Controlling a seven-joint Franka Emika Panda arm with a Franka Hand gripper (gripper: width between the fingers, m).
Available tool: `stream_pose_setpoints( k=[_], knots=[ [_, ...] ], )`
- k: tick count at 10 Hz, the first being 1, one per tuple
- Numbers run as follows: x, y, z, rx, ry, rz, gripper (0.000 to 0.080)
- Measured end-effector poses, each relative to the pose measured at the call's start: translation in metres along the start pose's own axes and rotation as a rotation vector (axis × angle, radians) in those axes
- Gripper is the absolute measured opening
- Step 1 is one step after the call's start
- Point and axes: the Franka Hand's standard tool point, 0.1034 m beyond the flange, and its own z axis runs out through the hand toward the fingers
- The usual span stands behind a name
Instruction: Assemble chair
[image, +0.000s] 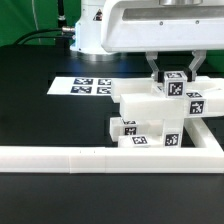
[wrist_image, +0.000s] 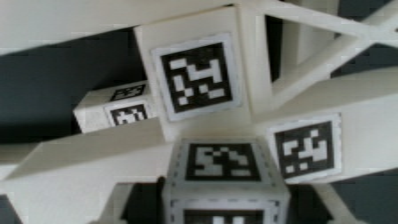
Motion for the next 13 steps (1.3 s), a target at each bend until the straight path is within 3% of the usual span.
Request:
stream_pose_setpoints(
  k=[6,13],
  knots=[
    [-0.0001,-0.0014,-0.0001,0.002,0.000,0.370,0.0284],
    [-0.0012,-0.0067,0.0000,0.023,-0.012,0.735,0.0284]
  ],
)
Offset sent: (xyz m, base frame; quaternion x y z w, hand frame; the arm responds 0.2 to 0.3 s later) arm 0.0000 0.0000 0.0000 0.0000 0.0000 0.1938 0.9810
